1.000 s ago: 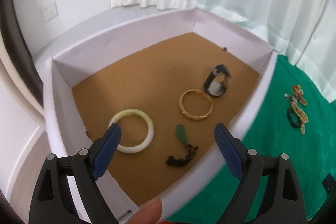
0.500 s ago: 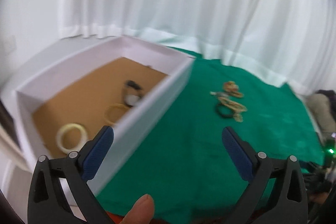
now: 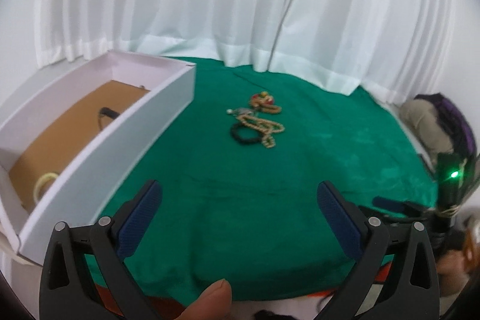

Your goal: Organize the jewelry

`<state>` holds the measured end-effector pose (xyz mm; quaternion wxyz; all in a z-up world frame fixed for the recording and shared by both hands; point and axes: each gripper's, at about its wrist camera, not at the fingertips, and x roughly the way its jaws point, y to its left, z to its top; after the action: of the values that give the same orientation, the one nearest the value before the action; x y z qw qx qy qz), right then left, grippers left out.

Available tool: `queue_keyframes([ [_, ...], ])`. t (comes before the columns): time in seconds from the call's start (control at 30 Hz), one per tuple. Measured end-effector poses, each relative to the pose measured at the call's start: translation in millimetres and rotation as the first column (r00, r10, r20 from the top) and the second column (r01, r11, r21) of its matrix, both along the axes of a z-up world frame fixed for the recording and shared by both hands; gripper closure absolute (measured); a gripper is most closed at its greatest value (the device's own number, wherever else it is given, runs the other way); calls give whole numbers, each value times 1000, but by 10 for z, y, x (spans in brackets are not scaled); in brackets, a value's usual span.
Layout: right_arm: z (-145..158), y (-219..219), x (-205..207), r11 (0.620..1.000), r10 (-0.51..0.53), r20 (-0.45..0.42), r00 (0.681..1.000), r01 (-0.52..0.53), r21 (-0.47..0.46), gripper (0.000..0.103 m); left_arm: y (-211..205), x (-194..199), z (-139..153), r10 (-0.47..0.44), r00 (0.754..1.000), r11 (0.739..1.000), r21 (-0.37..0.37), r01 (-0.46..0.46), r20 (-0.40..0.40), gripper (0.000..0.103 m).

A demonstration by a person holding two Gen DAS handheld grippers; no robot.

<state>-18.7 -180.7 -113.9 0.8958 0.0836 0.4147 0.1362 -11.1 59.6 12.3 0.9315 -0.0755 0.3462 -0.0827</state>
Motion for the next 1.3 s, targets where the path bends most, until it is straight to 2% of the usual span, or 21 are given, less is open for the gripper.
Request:
queue_keyframes([
  [0.1,4,-23,14,1000,-14,27,1000,14,-5,19,-1,-12,50,25,999,998,48,-27,42,0],
  [0.2,-59,6,52,997,-28,20,999,29,-70,19,26,-9,34,32,997,996,81,-37,65,0],
  [0.4,-104,-24,42,988,-44,18,999,46,-145,19,9,117,-73,22,999,993,114,-25,28,0],
  [0.5,-62,13,42,977,-32,38,999,39,-208,19,-7,179,-184,23,1000,992,125,-20,-19,0],
  [0.6,43,51,24,968,-21,84,996,41,-246,19,-15,236,-287,20,998,991,130,-12,-58,0],
  [0.77,209,148,-31,952,9,182,983,46,-301,19,-24,268,-300,24,998,988,155,-16,-56,0],
  [1.03,197,197,30,953,35,194,980,26,-303,19,9,295,-312,10,998,992,130,-3,-56,0],
  [1.13,221,188,45,955,30,199,980,31,-294,19,11,307,-320,18,998,990,143,-9,-58,0],
  [1.3,194,196,76,961,31,176,984,19,-277,19,13,376,-336,19,997,990,138,-9,-68,0],
])
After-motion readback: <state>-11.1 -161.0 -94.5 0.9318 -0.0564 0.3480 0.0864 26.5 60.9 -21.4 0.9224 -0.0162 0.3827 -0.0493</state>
